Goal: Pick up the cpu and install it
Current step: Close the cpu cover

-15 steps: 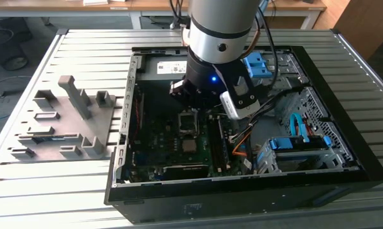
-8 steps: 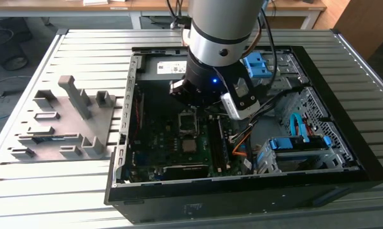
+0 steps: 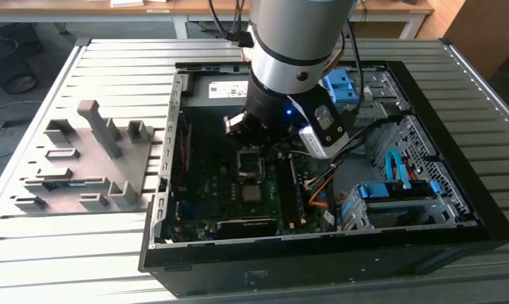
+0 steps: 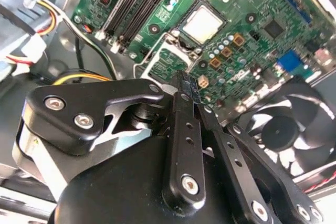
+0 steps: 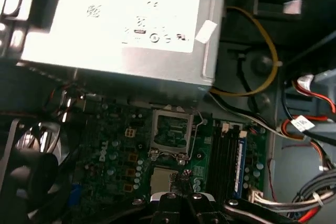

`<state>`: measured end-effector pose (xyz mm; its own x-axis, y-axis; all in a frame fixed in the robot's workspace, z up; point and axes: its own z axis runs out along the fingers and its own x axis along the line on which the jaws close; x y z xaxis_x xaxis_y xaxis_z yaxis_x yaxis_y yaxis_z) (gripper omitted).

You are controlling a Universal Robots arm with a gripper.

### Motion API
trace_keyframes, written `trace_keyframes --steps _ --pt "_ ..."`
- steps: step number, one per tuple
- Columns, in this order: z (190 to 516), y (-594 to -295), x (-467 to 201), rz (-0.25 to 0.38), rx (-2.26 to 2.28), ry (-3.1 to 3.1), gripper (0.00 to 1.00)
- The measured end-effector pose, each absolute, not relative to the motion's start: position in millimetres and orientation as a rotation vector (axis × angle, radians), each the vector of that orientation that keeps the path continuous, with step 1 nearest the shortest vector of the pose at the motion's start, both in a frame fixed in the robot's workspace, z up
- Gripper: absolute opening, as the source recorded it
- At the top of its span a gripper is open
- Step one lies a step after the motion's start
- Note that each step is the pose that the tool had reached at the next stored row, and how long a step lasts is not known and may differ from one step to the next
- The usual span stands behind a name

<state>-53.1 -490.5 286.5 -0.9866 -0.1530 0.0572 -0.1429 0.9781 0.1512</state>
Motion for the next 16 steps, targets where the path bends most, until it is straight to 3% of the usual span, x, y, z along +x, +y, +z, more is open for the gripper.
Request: trace_keyframes --steps 16 --pt "284.4 -490.5 -53.1 -0.207 0.659 -2.974 0.1"
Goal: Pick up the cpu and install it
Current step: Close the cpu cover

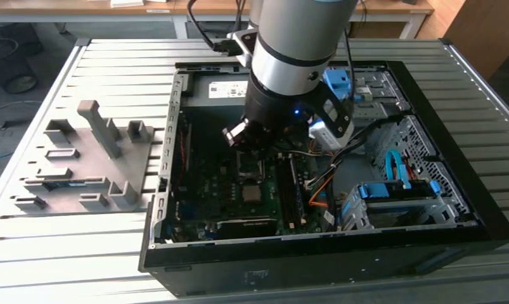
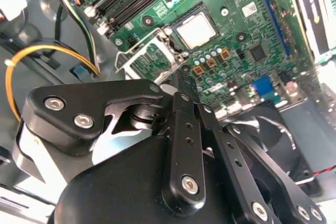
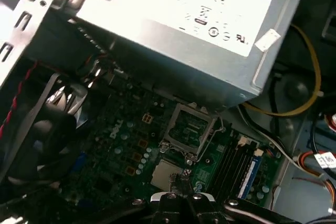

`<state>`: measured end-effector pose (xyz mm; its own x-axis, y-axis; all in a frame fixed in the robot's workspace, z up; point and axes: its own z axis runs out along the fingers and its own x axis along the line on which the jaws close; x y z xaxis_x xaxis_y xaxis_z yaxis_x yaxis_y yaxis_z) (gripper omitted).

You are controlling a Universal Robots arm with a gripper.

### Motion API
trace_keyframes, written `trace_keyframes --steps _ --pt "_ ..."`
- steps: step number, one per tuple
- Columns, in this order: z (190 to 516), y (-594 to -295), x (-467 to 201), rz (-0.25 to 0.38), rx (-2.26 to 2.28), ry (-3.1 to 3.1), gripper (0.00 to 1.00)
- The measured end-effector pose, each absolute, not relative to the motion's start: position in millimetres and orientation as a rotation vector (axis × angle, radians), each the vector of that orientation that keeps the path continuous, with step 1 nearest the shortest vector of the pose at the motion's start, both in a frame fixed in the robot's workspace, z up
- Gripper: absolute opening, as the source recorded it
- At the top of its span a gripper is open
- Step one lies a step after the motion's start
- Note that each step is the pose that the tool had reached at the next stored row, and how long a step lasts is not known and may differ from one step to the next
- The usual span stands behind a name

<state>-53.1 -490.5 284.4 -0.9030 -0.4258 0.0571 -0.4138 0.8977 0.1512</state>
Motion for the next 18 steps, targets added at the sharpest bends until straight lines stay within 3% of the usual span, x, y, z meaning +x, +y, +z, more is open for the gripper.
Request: trace_keyframes --steps 18 --pt "284.2 -490.5 -53.1 -0.188 1.021 -2.854 0.1"
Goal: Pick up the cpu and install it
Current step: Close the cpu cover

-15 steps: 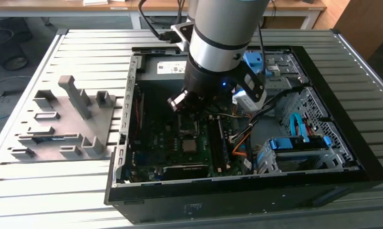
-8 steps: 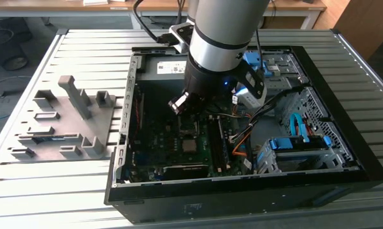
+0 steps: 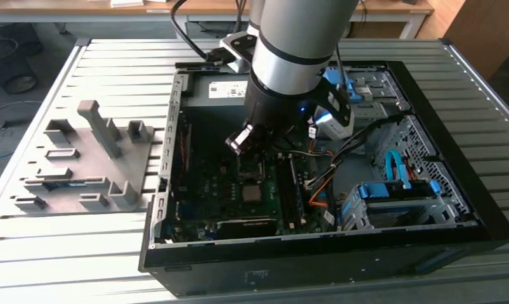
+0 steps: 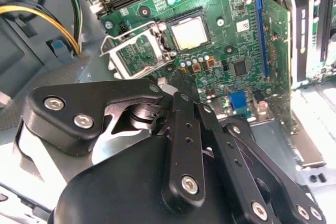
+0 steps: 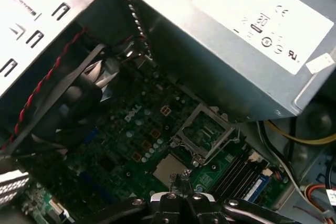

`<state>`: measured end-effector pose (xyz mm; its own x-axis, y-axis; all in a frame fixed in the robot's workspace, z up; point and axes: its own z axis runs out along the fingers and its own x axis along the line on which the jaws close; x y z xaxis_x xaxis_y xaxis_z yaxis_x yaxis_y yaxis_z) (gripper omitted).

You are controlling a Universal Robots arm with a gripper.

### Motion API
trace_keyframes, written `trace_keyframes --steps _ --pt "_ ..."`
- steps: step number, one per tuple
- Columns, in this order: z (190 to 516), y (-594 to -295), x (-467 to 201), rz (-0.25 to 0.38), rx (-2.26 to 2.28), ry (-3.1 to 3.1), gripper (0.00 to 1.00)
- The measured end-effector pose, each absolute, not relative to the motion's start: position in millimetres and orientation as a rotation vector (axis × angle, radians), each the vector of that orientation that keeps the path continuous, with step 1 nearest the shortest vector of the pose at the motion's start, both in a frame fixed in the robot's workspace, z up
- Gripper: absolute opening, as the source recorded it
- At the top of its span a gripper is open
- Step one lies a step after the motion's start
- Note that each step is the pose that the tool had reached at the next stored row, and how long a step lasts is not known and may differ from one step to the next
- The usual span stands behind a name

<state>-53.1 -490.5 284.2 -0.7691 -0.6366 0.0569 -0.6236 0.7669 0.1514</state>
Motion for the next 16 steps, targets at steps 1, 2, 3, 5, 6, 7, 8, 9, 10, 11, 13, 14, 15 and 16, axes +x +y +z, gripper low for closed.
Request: trace_keyframes --steps 1,2,3,5,6,7,8,9,10,11,13,14,15,16 --pt "284.2 -490.5 -53.1 -0.187 1.038 -2.847 0.1" --pt "284.2 -490.5 -53.1 -0.186 1.057 -2.839 0.1" --pt "284.2 -490.5 -53.1 -0.185 1.074 -2.832 0.1" --pt "284.2 -490.5 -53.1 -0.183 1.109 -2.817 0.1" --pt "284.2 -490.5 -53.1 -0.182 1.126 -2.809 0.1" --pt "284.2 -490.5 -53.1 -0.181 1.143 -2.802 0.1" --pt "284.2 -490.5 -53.1 -0.18 1.16 -2.794 0.1" --pt "284.2 -490.5 -53.1 -0.179 1.178 -2.786 0.1" --pt "284.2 -490.5 -53.1 -0.178 1.195 -2.778 0.1" --pt "284.1 -490.5 -53.1 -0.177 1.212 -2.77 0.1" --pt "284.2 -490.5 -53.0 -0.174 1.246 -2.753 0.1" --pt "284.2 -490.5 -53.0 -0.173 1.263 -2.745 0.1" --pt "284.1 -490.5 -53.0 -0.173 1.28 -2.736 0.1" --pt "284.1 -490.5 -53.0 -0.172 1.297 -2.727 0.1"
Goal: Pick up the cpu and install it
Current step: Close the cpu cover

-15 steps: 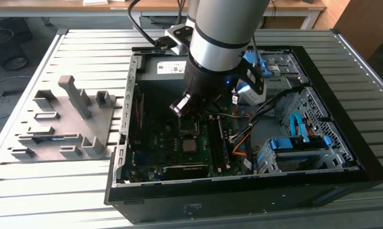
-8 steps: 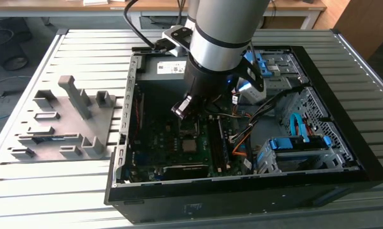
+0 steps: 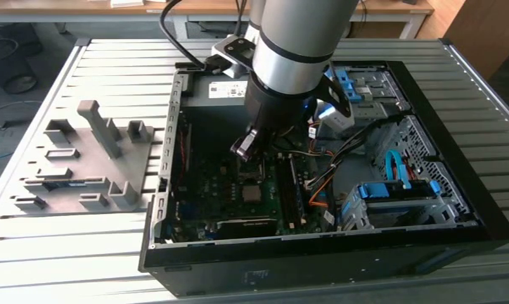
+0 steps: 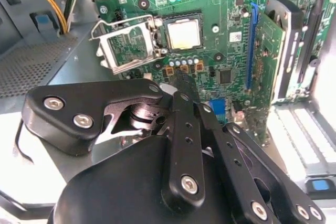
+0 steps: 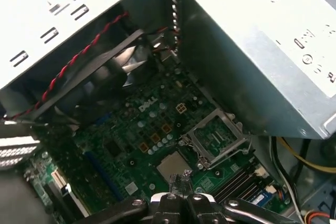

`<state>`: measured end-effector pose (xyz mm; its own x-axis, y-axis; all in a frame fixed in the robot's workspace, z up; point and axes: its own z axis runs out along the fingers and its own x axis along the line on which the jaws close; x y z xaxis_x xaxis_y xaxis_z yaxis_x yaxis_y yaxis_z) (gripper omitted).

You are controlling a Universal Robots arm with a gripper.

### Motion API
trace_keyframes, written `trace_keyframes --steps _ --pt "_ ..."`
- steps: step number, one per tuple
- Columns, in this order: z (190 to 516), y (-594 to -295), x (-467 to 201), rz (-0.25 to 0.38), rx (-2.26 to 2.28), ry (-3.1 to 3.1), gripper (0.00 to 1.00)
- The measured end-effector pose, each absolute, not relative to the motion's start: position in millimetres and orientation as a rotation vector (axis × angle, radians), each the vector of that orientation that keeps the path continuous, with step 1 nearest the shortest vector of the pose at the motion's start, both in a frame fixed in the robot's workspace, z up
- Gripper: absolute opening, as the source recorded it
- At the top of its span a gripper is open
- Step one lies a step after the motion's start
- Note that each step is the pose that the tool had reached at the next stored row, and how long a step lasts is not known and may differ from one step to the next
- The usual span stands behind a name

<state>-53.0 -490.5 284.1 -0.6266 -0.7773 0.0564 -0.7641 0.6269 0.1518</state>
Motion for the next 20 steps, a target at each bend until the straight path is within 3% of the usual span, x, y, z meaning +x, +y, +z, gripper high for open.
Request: trace_keyframes --steps 20 --pt "284.2 -490.6 -52.8 -0.167 1.649 -2.524 0.1"
